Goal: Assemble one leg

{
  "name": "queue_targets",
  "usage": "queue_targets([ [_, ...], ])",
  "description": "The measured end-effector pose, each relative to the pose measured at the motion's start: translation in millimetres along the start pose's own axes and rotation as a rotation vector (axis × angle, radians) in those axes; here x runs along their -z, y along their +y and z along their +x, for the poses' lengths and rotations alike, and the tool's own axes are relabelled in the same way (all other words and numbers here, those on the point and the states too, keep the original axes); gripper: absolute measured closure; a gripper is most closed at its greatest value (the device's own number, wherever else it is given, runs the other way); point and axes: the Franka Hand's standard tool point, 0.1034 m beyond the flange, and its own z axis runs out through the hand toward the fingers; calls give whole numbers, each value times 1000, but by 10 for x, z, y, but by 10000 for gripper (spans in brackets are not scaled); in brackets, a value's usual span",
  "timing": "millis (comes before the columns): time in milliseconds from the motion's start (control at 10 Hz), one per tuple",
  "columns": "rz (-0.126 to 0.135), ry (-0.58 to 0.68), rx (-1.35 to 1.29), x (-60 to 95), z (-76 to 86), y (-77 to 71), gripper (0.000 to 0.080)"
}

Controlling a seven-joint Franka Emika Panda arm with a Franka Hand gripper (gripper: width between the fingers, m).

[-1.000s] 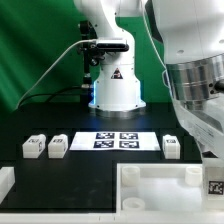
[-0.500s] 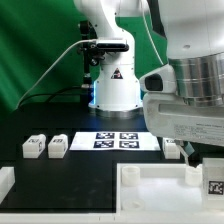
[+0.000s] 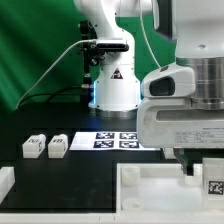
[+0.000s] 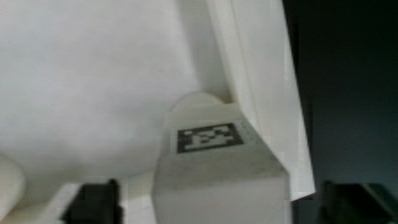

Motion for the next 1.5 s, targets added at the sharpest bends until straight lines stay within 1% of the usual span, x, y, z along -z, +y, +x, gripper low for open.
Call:
queue_targets([
  [100,0,0,-39,-1,-2,-3,414],
  [200,1,-2,-129,-3,-3,4,505],
  [300,2,-3,-222,-4,-2,8,505],
  [400,9,-5,-314,-2,4,17,505],
  [600,53,-27,-684,-9,15,38,505],
  [700,85,-36,-855,-14,-5,39,505],
  [800,101,-56,-1025,-18,-13,21,505],
  [1000,109,-79,-1266,-16,-11,1,505],
  [1100,107,-86,-1369,-17,-11,1,505],
  [1200,106,-87,-1389,-17,-12,1,505],
  [1300,106,-86,-1358,-20,-15,0,408],
  [1400,105,-80,-1278,-22,-21,-1,408],
  [1500,107,-75,-1156,-24,-31,-20,229],
])
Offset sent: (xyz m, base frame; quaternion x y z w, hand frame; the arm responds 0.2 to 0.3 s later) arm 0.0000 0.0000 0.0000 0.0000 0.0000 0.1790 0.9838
